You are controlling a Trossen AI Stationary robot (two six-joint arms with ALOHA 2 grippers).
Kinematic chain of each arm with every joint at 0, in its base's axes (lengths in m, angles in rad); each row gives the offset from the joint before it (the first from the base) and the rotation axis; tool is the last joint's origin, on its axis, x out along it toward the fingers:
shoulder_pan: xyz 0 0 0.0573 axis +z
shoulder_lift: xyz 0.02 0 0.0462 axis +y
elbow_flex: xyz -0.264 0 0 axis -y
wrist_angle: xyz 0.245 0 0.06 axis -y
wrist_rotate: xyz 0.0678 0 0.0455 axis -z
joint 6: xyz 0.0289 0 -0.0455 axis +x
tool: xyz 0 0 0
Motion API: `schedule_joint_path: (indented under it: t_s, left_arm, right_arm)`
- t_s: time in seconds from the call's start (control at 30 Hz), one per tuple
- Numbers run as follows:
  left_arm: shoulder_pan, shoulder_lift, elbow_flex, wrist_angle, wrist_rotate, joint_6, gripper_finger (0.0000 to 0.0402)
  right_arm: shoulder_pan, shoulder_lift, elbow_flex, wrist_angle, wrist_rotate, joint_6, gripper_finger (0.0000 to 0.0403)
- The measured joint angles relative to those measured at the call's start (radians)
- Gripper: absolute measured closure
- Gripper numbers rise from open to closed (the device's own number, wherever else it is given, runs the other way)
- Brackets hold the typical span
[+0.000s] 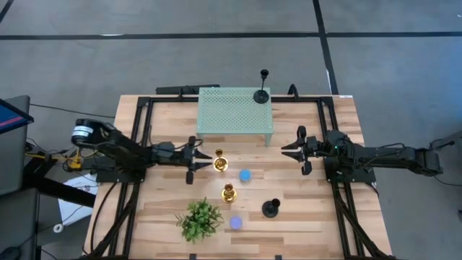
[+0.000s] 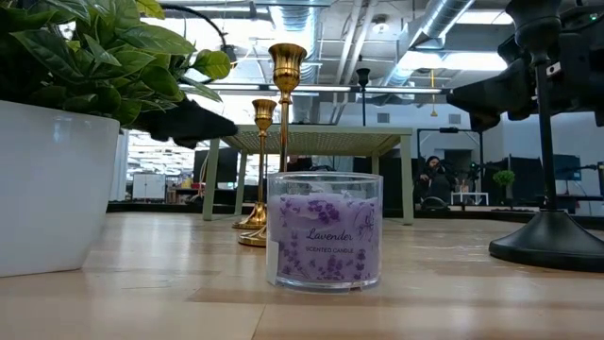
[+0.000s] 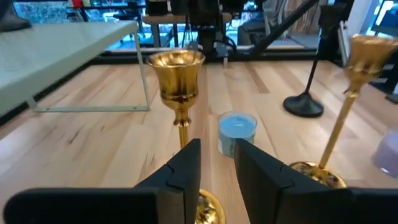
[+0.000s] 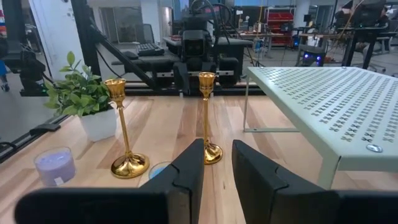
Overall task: Pick & Place candle stick holders
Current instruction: Put the gold candlestick on the shelf
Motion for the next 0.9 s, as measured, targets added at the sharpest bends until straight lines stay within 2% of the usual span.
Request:
schedule_joint_path:
  t_s: [0.17,0.37,0.43,0.67,0.8,0.9]
  left_arm:
    - [0.000,0.045,0.020,-0.001,0.000,0.000,0.0306]
    - [-0.019,0.022,0.021,0.005,-0.002,-0.009,0.0316]
    - [-0.039,0.007,0.021,0.001,-0.036,-0.032,0.0325]
    - [-0.202,-0.013,0.028,-0.018,-0.319,-0.003,0.0371]
    - [-0.289,-0.013,0.088,-0.146,-0.485,0.047,0.0393]
    - [-0.320,-0.013,0.132,-0.193,-0.599,0.081,0.0395]
  right_arm:
    - [0.000,0.000,0.000,-0.003,0.000,0.024,0.0327]
    - [0.000,0.000,0.000,-0.005,0.000,0.025,0.0327]
    - [0.000,0.000,0.000,-0.006,0.000,0.025,0.0327]
    - [0.000,0.000,0.000,-0.010,0.000,0.025,0.0327]
    - [0.000,0.000,0.000,-0.010,0.000,0.025,0.0327]
    - [0.000,0.000,0.000,-0.011,0.000,0.025,0.0327]
